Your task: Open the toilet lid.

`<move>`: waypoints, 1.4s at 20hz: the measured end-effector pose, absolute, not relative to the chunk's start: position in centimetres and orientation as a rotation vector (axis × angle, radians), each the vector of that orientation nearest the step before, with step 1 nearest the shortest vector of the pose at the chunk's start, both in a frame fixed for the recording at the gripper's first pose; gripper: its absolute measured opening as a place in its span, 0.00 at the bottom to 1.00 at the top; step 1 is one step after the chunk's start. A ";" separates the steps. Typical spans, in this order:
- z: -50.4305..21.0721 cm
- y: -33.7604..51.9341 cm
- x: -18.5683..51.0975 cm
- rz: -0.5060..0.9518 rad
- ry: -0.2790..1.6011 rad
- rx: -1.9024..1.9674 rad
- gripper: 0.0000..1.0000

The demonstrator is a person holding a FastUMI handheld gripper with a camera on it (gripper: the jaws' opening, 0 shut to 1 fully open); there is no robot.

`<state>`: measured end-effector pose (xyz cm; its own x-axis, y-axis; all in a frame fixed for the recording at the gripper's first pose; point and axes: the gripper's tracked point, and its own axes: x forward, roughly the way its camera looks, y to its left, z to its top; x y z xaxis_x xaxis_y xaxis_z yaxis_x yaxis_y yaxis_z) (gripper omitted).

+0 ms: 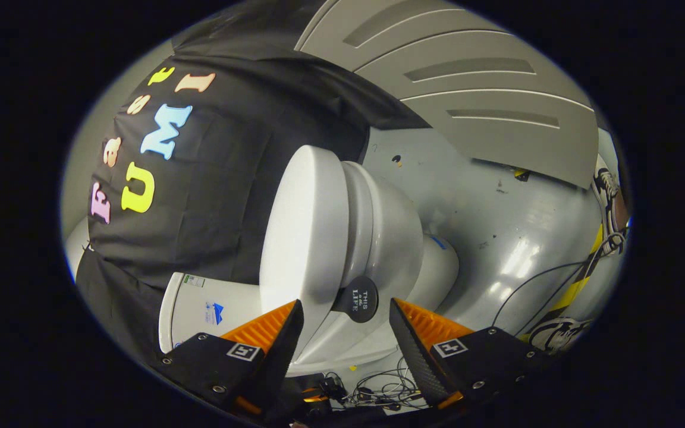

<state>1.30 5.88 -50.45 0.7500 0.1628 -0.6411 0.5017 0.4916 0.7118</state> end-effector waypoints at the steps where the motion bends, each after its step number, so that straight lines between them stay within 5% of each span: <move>1: -50.8 5.9 1.5 -0.234 0.723 1.081 0.88; 5: -51.4 5.6 2.3 -0.237 0.699 1.169 0.78; 6: -51.6 5.7 2.6 -0.235 0.691 1.186 0.67; 14: -52.5 6.2 3.2 -0.174 0.667 1.262 0.24; 20: -51.7 6.4 3.6 -0.140 0.609 1.237 0.02; 28: -51.5 6.6 3.8 -0.143 0.634 1.084 0.00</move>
